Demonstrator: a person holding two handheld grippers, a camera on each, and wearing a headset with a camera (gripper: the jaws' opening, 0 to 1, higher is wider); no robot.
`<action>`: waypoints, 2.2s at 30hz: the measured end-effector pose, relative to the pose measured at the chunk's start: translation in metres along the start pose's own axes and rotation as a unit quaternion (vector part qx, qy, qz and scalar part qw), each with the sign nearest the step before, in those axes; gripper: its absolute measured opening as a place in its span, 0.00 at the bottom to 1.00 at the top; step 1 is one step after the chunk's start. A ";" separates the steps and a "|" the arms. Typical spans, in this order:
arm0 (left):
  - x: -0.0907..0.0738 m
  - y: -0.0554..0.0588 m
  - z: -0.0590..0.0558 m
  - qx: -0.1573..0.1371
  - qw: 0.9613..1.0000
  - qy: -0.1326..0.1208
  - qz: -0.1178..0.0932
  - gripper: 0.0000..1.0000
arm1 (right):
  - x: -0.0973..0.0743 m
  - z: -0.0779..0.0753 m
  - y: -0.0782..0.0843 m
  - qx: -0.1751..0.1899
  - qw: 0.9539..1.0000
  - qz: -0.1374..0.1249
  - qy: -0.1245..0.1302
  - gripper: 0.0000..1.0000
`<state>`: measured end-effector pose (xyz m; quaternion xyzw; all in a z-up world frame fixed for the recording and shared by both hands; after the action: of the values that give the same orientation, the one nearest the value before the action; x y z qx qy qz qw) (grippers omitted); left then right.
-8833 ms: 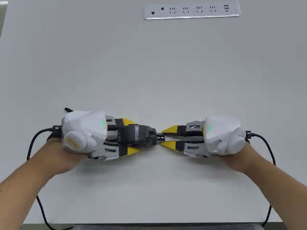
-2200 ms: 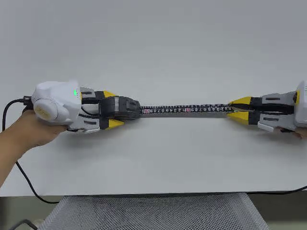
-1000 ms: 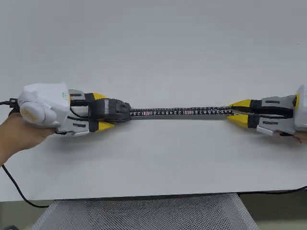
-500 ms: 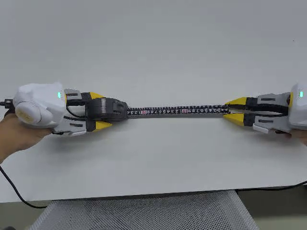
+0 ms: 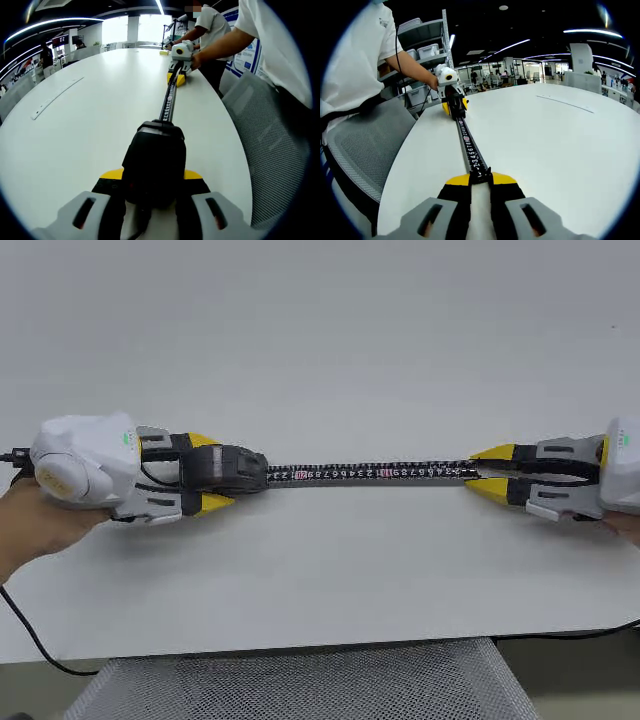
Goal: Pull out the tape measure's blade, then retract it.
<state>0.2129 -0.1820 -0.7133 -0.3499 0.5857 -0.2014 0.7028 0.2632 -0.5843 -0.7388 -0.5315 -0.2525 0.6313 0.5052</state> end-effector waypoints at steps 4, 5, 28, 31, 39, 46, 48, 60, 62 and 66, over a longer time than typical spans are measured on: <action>0.000 0.000 0.000 0.000 1.000 0.000 0.001 0.35 | 0.000 0.000 -0.001 0.004 1.000 0.001 0.002 0.12; 0.000 0.000 0.000 0.000 1.000 -0.001 0.001 0.35 | 0.001 0.000 -0.001 0.005 1.000 0.001 0.003 0.13; -0.002 -0.004 -0.001 -0.008 1.000 -0.014 -0.002 0.48 | 0.009 0.012 -0.010 0.014 1.000 -0.006 0.008 0.24; -0.002 -0.006 0.000 -0.010 1.000 -0.019 -0.005 0.50 | 0.008 0.013 -0.011 0.015 1.000 -0.007 0.011 0.25; -0.002 -0.009 -0.001 -0.014 0.999 -0.027 -0.010 0.53 | 0.005 0.017 -0.015 0.015 1.000 -0.013 0.023 0.27; -0.008 -0.010 -0.001 -0.019 0.999 -0.040 -0.014 0.55 | 0.004 0.023 -0.016 0.020 0.999 -0.019 0.034 0.30; -0.011 -0.011 -0.002 -0.021 0.999 -0.044 -0.017 0.55 | 0.004 0.025 -0.017 0.023 0.999 -0.021 0.036 0.31; -0.022 -0.012 -0.005 -0.038 0.996 -0.073 -0.033 0.57 | 0.005 0.033 -0.021 0.027 0.997 -0.024 0.066 0.34; -0.023 -0.012 -0.006 -0.040 0.995 -0.079 -0.035 0.58 | 0.006 0.036 -0.021 0.027 0.997 -0.023 0.069 0.34; -0.027 -0.014 -0.009 -0.043 0.994 -0.087 -0.041 0.58 | 0.006 0.041 -0.022 0.035 0.996 -0.031 0.081 0.35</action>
<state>0.1996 -0.1748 -0.6851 -0.4200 0.5154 -0.1733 0.7266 0.2344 -0.5620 -0.7096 -0.5548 -0.2051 0.5783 0.5619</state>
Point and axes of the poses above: the centre of the closed fingertips' face, and the gripper's own axes: x roughly forward along the fingers, z roughly to its left, y roughly out of its underside, the point moved 9 cm from there along -x, roughly backward along the fingers, and after that the axes turned 10 degrees about x, right-handed, at the moved point
